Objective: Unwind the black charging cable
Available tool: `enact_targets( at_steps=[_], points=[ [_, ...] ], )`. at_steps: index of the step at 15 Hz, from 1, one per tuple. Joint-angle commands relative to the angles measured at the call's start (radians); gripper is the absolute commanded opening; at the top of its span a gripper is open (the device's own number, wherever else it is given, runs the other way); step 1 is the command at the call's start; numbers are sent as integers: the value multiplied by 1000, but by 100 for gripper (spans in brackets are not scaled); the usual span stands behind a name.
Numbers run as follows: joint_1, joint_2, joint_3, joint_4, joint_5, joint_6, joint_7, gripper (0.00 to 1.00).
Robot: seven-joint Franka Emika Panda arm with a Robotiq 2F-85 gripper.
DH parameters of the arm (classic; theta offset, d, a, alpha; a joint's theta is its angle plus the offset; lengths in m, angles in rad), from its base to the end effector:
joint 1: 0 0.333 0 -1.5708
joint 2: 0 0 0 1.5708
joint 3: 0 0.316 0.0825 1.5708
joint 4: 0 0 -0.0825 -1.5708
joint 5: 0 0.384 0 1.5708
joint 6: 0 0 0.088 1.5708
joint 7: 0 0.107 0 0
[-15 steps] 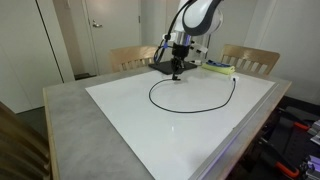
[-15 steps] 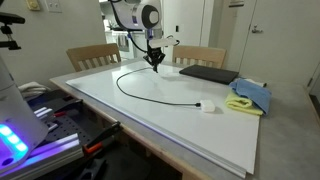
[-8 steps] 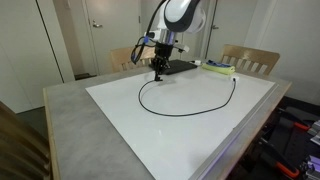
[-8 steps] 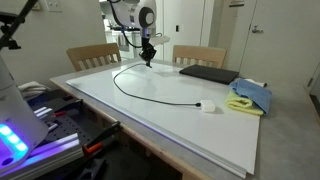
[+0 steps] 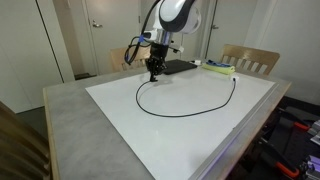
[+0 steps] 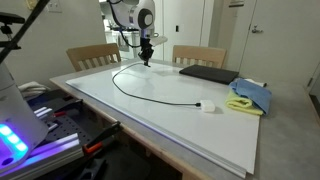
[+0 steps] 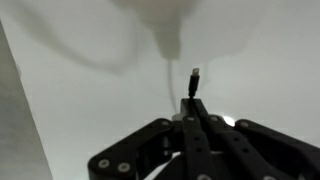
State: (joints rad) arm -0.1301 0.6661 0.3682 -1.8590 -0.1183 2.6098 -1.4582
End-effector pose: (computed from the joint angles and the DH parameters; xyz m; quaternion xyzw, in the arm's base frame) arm 0.6368 0.1410 0.1915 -0.6538 -0.7498 -0.0986 0.0243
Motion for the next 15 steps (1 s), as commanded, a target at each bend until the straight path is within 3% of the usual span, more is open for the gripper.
enact_targets(
  at_steps=[1,5,6,12,15],
  points=[
    [-20,12,57,45,51,-50,-215,1],
    [4,14,65,108,86,-188,-425,1],
    [38,-8,21,64,102,-121,-348,1],
    [58,-8,2,72,111,-132,-355,1],
    [45,6,49,87,103,-113,-516,1]
  ],
)
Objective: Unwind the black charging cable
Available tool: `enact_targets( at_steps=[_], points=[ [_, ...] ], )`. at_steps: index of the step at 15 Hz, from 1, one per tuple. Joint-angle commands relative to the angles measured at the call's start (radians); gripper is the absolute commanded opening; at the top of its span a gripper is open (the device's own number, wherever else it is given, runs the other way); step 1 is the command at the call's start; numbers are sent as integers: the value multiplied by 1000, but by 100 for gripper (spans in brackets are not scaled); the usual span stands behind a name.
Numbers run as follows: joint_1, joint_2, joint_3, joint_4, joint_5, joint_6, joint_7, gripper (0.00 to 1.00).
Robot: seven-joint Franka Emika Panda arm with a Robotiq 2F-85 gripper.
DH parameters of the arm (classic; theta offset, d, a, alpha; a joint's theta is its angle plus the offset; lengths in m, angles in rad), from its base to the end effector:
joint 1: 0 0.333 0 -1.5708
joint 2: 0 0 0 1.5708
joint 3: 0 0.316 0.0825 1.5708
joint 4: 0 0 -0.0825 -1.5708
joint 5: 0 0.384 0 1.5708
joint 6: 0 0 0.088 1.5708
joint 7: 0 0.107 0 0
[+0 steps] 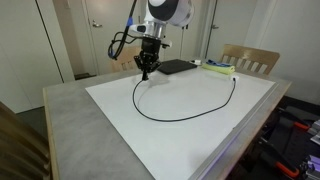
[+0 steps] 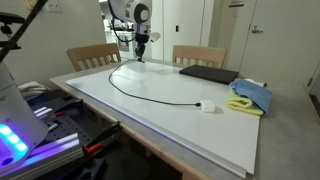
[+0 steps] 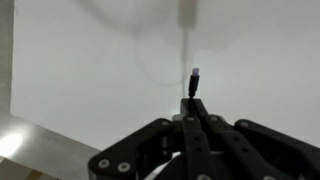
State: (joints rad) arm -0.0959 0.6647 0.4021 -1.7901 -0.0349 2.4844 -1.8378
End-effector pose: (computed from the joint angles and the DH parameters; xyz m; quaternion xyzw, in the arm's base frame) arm 0.6399 0.1789 0.2120 -0.5014 -0.8574 -0.1047 0.0505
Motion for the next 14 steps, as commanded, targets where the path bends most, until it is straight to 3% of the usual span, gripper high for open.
enact_targets(
  at_steps=[1,8,9,14],
  points=[
    [15,8,22,25,22,1,-183,1],
    [72,34,65,71,33,-70,-495,1],
    [92,-3,21,33,42,-36,-419,4],
    [99,7,38,46,51,-58,-488,1]
  ],
)
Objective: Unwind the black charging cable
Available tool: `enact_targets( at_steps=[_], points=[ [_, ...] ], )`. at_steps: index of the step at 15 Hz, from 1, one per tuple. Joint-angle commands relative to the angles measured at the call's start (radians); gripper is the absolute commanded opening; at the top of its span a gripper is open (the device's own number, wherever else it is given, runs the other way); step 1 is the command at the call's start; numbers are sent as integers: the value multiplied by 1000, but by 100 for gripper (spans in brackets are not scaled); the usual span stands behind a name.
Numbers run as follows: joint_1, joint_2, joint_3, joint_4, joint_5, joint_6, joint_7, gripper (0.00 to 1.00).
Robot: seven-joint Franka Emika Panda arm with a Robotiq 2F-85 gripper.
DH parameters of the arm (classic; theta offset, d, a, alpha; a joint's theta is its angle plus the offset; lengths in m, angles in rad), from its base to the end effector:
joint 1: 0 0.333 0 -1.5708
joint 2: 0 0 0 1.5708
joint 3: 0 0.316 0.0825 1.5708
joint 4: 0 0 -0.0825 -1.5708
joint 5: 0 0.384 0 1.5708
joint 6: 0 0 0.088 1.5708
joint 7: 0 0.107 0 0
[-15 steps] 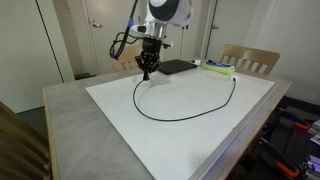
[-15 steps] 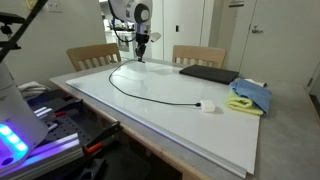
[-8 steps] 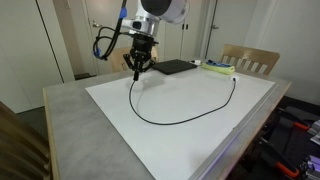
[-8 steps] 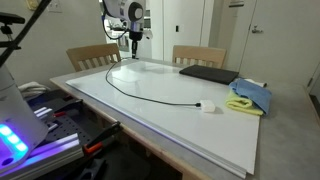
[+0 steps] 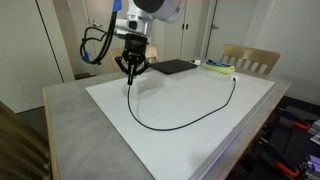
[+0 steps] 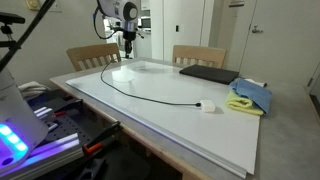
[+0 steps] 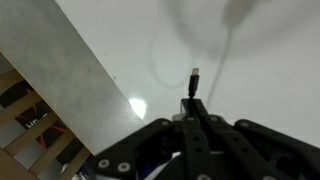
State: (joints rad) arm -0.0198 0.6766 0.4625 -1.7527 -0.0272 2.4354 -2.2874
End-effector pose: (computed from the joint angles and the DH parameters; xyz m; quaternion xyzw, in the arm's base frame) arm 0.6195 0.2603 0.2247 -0.2411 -0.9610 -0.1263 0.0494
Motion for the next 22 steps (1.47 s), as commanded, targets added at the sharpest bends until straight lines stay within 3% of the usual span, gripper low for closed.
enact_targets(
  at_steps=[1,6,12,13,14,15,16,18,22],
  points=[
    [24,1,-19,14,41,-7,-55,1],
    [86,16,-41,28,-30,68,-147,1],
    [147,73,-16,76,-60,-4,-382,1],
    [146,85,2,79,-70,-10,-414,1],
    [44,140,152,89,-226,-14,-336,1],
    [25,168,197,99,-289,-21,-324,1],
    [142,78,37,50,-145,17,-336,4],
    [105,114,111,64,-199,15,-337,4],
    [89,126,123,77,-200,10,-346,1]
  ],
)
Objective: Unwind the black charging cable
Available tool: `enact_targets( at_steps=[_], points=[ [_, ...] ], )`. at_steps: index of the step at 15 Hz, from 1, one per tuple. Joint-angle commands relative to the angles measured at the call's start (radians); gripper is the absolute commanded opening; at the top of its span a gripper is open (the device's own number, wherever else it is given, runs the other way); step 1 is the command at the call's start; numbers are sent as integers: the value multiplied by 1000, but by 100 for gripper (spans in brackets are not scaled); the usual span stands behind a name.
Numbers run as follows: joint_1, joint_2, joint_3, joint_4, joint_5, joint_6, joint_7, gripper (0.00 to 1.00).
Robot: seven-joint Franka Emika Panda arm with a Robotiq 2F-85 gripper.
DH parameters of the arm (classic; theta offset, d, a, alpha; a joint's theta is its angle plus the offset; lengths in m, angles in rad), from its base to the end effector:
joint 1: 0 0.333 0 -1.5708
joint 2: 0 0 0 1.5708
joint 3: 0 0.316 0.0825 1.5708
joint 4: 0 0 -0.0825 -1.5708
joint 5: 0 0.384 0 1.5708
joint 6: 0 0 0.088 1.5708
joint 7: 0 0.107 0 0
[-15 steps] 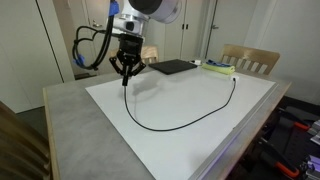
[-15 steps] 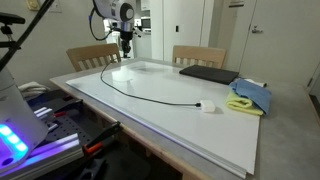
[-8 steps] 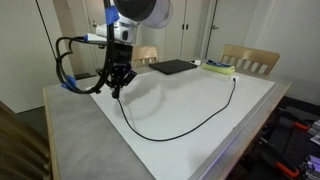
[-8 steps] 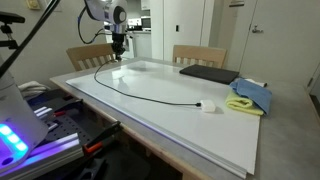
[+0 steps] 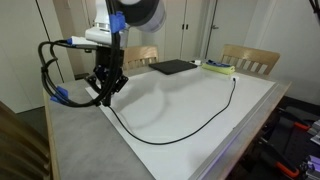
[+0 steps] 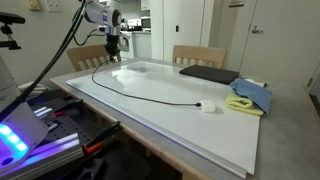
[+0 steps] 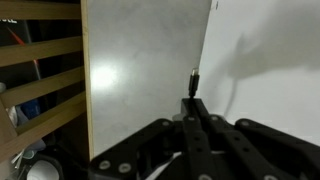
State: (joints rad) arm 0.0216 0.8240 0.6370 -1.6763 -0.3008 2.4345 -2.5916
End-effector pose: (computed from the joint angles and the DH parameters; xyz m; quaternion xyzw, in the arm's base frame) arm 0.5757 0.3750 0.2038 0.0732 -0.9885 -0.1305 0.0218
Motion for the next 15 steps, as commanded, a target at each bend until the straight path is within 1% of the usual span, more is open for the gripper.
enact_targets(
  at_steps=[1,2,5,8,9,11,14,15],
  points=[
    [50,-17,-51,1,83,13,-40,1],
    [18,8,-7,4,40,3,-11,1],
    [28,36,14,13,21,-5,-7,1],
    [25,71,52,19,-3,-4,-7,1],
    [30,74,52,20,-5,-1,-7,27],
    [30,79,53,25,-7,10,-6,36],
    [16,62,45,32,-6,20,-6,58],
    [10,52,39,34,-1,28,-6,65]
  ],
)
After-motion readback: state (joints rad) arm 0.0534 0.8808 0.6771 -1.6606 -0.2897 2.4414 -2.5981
